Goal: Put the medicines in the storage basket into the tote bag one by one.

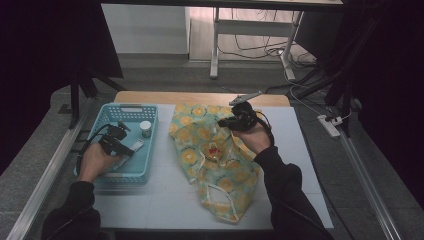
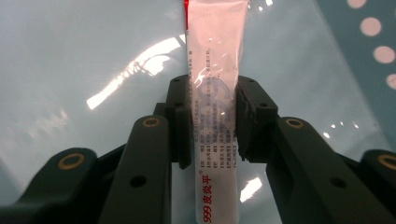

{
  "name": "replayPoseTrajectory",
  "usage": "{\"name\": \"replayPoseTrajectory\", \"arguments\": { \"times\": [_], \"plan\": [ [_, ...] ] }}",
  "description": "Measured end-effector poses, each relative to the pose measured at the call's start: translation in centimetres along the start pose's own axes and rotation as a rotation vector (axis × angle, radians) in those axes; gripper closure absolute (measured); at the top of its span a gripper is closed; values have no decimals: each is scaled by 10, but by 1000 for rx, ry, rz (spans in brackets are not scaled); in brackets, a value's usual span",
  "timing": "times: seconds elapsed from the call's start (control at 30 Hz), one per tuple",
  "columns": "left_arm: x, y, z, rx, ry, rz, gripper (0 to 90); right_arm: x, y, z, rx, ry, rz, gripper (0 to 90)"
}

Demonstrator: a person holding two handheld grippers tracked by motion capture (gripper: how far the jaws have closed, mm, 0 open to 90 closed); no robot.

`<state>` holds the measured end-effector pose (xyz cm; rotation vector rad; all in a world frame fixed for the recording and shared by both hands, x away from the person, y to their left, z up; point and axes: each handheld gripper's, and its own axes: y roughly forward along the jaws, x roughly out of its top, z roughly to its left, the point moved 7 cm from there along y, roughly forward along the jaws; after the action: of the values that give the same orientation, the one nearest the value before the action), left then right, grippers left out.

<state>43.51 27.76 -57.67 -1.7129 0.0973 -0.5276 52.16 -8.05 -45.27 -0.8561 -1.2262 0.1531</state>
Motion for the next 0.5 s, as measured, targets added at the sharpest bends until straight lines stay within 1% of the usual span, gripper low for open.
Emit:
{"name": "replayPoseTrajectory", "arguments": {
  "times": [0.17,0.23,0.3,0.4,0.47,0.5],
  "plan": [
    [4,-11,3,-6,2,-58,695,1,0,0,-1,0,-2,900],
    [7,-17,2,-23,3,-72,694,1,-1,-1,-2,0,-4,900],
    [8,-23,2,-18,7,-81,694,1,-1,0,-2,-1,-5,900],
    [8,-32,1,-26,14,-102,694,2,-2,0,0,-4,-9,900],
    [8,-39,-3,-44,30,-123,694,2,-3,0,0,-3,-10,900],
    [7,-42,-5,-48,31,-125,694,3,-3,0,-1,-3,-11,900]
  ]
}}
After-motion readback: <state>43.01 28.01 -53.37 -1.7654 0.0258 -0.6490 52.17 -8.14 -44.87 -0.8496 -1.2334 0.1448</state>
